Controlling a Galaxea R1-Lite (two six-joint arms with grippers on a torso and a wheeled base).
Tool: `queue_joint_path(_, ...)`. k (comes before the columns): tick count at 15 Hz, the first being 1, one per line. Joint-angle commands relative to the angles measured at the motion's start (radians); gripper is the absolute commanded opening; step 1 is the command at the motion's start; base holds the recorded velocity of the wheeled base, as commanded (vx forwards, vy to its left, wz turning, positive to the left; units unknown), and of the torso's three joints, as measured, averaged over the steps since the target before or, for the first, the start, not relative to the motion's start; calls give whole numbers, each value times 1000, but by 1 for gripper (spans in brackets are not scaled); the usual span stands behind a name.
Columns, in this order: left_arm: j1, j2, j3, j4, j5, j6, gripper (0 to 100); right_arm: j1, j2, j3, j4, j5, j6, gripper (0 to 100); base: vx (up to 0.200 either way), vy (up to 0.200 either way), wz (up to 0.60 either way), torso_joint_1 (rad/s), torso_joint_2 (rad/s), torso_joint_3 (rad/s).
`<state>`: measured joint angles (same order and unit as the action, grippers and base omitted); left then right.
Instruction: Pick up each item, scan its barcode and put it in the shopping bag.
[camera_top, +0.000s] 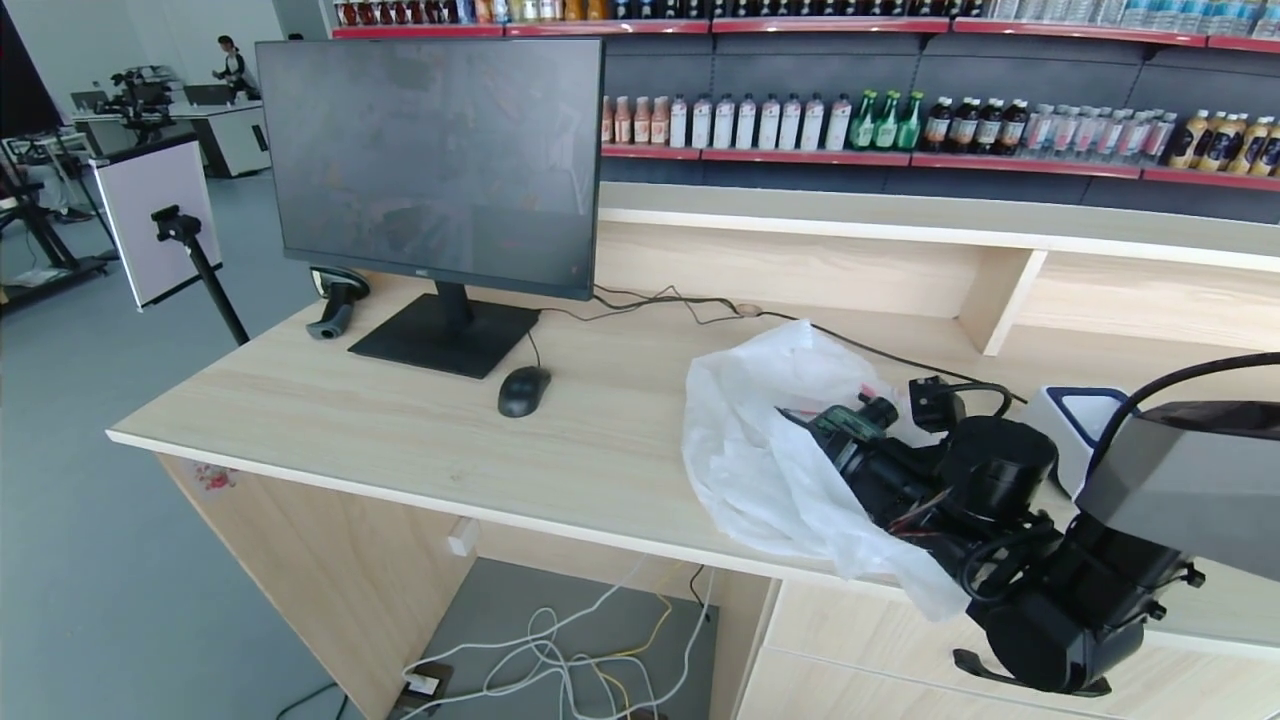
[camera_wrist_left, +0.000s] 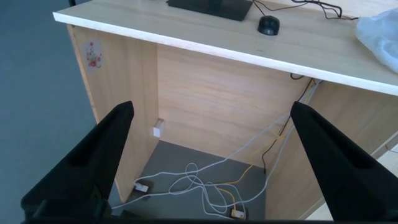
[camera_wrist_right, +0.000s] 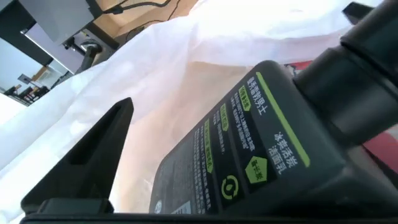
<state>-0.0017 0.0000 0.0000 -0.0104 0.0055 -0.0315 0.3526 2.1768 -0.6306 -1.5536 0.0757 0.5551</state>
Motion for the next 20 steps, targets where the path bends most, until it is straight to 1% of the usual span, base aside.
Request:
queue_joint_path(1,0,0,0,0,1,-1,100,-58,29,-70,-14,1,-55,100,0,0,0,0,0,0)
queue_joint_path(9,0,0,0,0,1,-1,100,-96,38,-103,-17,2,-146,100,0,0,0,0,0,0)
queue_joint_path(11,0,0,0,0,1,-1,100,-107,26,-126,-17,1,-202,100,0,0,0,0,0,0)
queue_joint_path(14,0,0,0,0,1,-1,100,-109,-22,-123,-17,1,-297,100,0,0,0,0,0,0)
queue_joint_path(15,0,0,0,0,1,-1,100,-109,-31,-153,-17,2,-360,100,0,0,0,0,0,0)
queue_joint_path(17,0,0,0,1,1,-2,100,-109,-57,-215,-17,4,-417,100,0,0,0,0,0,0)
queue_joint_path(20,0,0,0,1,1,-2,100,-109,-109,-204,-17,-1,-508,100,0,0,0,0,0,0)
